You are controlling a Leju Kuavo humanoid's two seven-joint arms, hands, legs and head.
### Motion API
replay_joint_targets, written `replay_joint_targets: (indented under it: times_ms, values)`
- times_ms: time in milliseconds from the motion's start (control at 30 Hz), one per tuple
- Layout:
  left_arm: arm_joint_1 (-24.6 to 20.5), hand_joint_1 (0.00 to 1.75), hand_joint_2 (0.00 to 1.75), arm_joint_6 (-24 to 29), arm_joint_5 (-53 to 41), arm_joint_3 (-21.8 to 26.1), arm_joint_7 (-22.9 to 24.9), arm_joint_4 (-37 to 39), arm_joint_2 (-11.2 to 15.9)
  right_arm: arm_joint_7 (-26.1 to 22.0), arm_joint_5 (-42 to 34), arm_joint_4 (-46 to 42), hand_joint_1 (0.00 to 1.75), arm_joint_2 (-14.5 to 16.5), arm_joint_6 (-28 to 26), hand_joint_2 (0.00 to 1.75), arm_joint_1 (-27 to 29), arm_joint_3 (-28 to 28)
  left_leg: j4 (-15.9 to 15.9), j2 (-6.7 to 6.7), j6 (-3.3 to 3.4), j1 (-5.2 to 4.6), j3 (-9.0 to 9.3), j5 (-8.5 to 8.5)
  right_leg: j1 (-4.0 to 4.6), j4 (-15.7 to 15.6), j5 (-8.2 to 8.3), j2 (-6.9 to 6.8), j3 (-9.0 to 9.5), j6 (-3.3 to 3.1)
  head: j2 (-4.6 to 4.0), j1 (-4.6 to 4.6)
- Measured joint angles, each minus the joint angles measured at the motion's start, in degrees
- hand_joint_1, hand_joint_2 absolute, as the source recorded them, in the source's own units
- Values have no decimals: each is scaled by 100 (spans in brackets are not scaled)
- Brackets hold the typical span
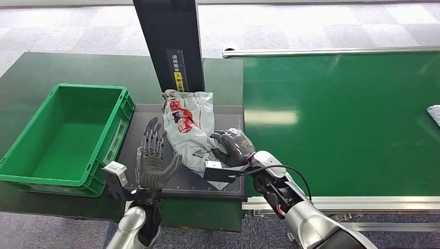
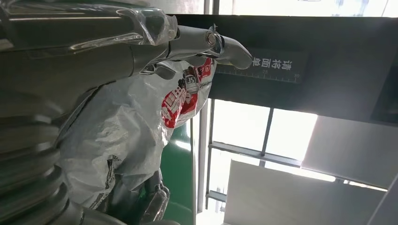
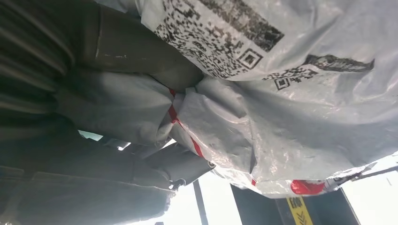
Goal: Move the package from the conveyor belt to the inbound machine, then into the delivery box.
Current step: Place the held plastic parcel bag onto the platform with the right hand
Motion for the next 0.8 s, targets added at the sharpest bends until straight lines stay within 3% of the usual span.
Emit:
replay_joint_targets:
  times_ms: [100,133,233,267,500,633,733,800]
  values:
    - [-38,0,175,-11,0,-31,18,36,-1,255,33,150,171,67,291,175,-68,-17,0,0,0,0,-1,0,0,0,0,0,0,0,0,1]
    - [-55,0,175,-25,4,-40,28,47,-1,391,52,214,139,90,454,175,-98,-17,0,-1,0,0,-1,0,0,0,0,0,0,0,0,1]
    - [-85,0,175,-99,47,-49,80,69,-2,728,55,379,11,154,995,175,-158,-25,0,0,0,0,0,0,0,0,0,0,0,0,0,1]
    - [-86,0,175,-116,60,-49,96,73,-4,782,27,417,0,172,1146,175,-167,-37,0,0,0,0,0,0,0,0,0,0,0,0,0,1]
    - [-79,0,175,-110,15,-46,168,72,-31,880,-159,527,0,229,1596,175,-243,-140,0,1,0,0,2,0,0,0,0,1,1,0,1,1]
    - [-48,0,175,-91,-54,-43,188,51,-31,158,-774,430,0,246,1713,175,-145,-385,0,1,0,0,1,0,0,0,0,0,1,0,1,1]
    - [-10,0,175,-76,-82,-41,192,33,-31,-475,-1714,55,0,271,2136,175,71,-760,0,-2,0,0,0,0,0,0,0,-1,1,0,2,1]
    - [19,0,175,-70,-96,-39,192,27,-31,-622,-2312,-340,0,269,2475,175,252,-1031,0,-3,0,0,-2,0,0,0,-1,-3,0,0,1,0]
